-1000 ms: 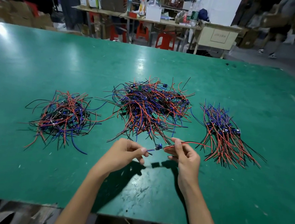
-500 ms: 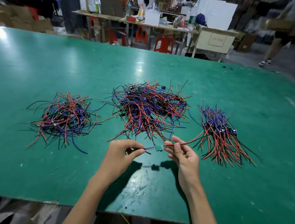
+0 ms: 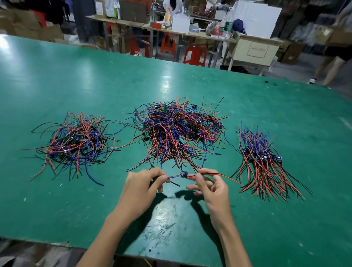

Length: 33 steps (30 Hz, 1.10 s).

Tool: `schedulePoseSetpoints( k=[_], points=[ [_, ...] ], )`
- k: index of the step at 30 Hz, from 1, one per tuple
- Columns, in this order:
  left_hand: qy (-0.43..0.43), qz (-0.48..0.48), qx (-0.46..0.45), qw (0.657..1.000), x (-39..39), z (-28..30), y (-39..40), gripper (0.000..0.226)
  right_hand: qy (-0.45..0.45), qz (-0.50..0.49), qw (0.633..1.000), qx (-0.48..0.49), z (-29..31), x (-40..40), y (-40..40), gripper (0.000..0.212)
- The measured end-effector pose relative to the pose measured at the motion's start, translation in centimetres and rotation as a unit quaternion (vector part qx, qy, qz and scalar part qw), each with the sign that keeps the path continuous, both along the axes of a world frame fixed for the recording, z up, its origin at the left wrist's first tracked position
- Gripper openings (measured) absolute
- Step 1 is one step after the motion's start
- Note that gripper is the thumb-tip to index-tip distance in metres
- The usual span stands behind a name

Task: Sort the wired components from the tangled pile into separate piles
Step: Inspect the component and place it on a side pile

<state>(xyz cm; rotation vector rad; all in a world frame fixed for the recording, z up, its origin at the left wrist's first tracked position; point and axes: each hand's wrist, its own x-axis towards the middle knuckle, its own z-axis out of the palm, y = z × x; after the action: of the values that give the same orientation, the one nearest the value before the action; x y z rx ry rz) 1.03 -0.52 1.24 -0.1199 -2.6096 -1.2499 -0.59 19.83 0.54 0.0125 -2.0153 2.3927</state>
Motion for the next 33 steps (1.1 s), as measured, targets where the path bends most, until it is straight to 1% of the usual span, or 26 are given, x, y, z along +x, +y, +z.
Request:
schedulePoseSetpoints(
  k=[4,7,8,9,11,13,16,18,19,20,22,23,24,25,26,27,28,29,30,31,32,33],
  points=[
    [0.001,-0.004,0.008,1.000,-0.3,-0.5,-0.3,0.019,0.004,-0.019,1.000,-0.016,-0.3,-0.1,-0.2,0.010],
    [0.019,0.030,0.008,0.999,-0.4,-1.5,-0.5,0.011,-0.011,-0.028,1.000,-0.007,-0.6,-0.4,-0.7,0.006],
    [0.021,0.049,0.010,0.999,-0.3,-1.8,-0.5,0.011,-0.022,-0.035,0.999,-0.001,-0.7,-0.6,-0.8,0.007],
    [0.022,0.070,0.018,0.997,-0.4,-2.0,-0.5,0.016,-0.035,-0.042,0.998,-0.006,-0.7,-1.0,-0.8,0.008],
    [0.023,0.109,0.056,0.992,-0.6,-2.2,-0.8,0.025,-0.074,-0.055,0.994,-0.051,-0.2,-1.9,-0.5,0.012],
    [0.019,0.147,0.102,0.984,-0.8,-2.2,-1.3,0.028,-0.105,-0.068,0.987,-0.104,0.8,-3.0,0.2,0.012],
    [0.008,0.180,0.186,0.966,-0.8,-2.3,-2.0,0.023,-0.099,-0.096,0.980,-0.145,3.2,-5.0,1.9,0.009],
    [0.003,0.194,0.231,0.953,-0.7,-2.4,-2.3,0.021,-0.084,-0.133,0.970,-0.186,5.4,-6.7,3.2,0.007],
    [-0.001,0.196,0.247,0.949,-0.7,-2.5,-2.4,0.021,-0.073,-0.157,0.960,-0.218,6.6,-7.8,4.0,0.003],
    [-0.005,0.194,0.258,0.947,-0.8,-2.6,-2.4,0.020,-0.061,-0.195,0.945,-0.255,7.6,-8.9,5.0,0.003],
    [-0.007,0.188,0.269,0.945,-0.9,-2.8,-2.5,0.022,-0.034,-0.289,0.899,-0.329,9.4,-10.9,7.0,0.016],
    [-0.007,0.190,0.272,0.943,-0.9,-2.8,-2.4,0.023,-0.018,-0.327,0.874,-0.358,10.0,-11.6,8.0,0.018],
    [-0.007,0.193,0.276,0.942,-0.9,-2.8,-2.4,0.024,-0.016,-0.367,0.848,-0.383,10.4,-12.1,8.9,0.013],
    [-0.007,0.196,0.279,0.940,-0.9,-2.9,-2.5,0.025,-0.026,-0.395,0.819,-0.415,10.2,-12.4,9.7,0.004],
    [-0.006,0.199,0.281,0.939,-1.0,-2.9,-2.5,0.026,-0.045,-0.405,0.801,-0.439,9.7,-12.3,10.3,0.020],
    [-0.006,0.202,0.281,0.938,-1.0,-3.0,-2.5,0.027,-0.054,-0.380,0.810,-0.443,8.8,-12.1,10.8,0.031],
    [-0.007,0.204,0.282,0.937,-1.1,-3.0,-2.5,0.027,-0.084,-0.358,0.833,-0.413,7.7,-11.3,10.9,0.032],
    [-0.007,0.205,0.283,0.937,-1.1,-3.1,-2.5,0.027,-0.130,-0.352,0.858,-0.351,7.0,-10.2,10.7,0.030],
    [-0.007,0.206,0.285,0.936,-1.2,-3.2,-2.5,0.027,-0.151,-0.328,0.899,-0.247,6.2,-9.5,10.4,0.034],
    [-0.008,0.207,0.285,0.936,-1.3,-3.3,-2.5,0.028,-0.167,-0.297,0.923,-0.181,5.7,-9.0,9.7,0.039],
    [-0.008,0.207,0.286,0.936,-1.3,-3.4,-2.5,0.027,-0.176,-0.289,0.918,-0.205,5.3,-8.4,8.9,0.040],
    [-0.009,0.206,0.288,0.935,-1.4,-3.5,-2.5,0.027,-0.166,-0.289,0.903,-0.272,4.9,-8.2,8.3,0.035]
  ],
)
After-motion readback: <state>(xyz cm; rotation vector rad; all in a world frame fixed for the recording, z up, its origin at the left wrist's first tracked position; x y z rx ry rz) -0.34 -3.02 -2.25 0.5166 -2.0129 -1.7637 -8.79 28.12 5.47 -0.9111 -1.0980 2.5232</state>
